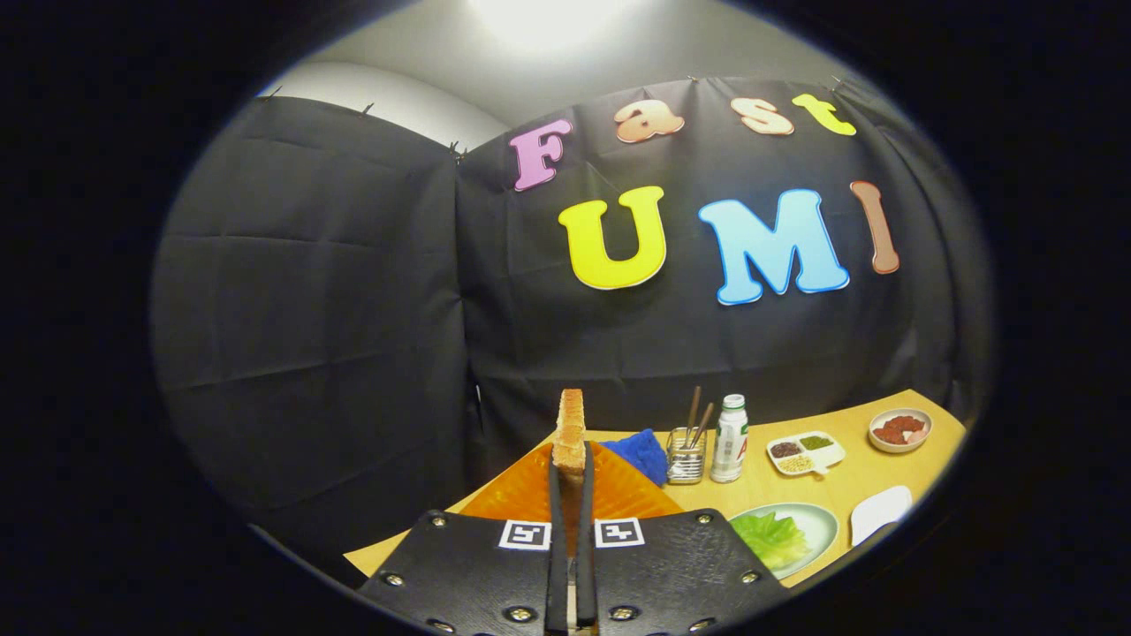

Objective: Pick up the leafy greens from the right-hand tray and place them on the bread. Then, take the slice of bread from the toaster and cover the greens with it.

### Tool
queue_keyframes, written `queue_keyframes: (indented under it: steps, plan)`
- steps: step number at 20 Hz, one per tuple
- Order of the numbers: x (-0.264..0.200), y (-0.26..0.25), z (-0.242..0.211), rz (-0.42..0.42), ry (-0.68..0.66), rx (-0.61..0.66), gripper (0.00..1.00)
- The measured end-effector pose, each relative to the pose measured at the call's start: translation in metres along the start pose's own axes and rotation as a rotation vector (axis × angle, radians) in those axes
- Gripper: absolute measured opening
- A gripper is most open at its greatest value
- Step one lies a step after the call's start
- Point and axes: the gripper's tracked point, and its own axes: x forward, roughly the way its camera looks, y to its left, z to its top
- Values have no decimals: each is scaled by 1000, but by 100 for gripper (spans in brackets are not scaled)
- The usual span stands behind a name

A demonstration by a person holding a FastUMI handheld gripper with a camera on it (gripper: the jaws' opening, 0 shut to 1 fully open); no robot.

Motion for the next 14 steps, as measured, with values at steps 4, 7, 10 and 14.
queue_keyframes:
  steps: [4,7,10,14]
  plan:
    - [-14,-30,-3,-16,10,-25,4]
    - [-22,-57,-22,-42,53,-41,4]
    - [-29,-85,-44,-69,97,-19,4]
    - [-36,-132,-68,-136,140,17,4]
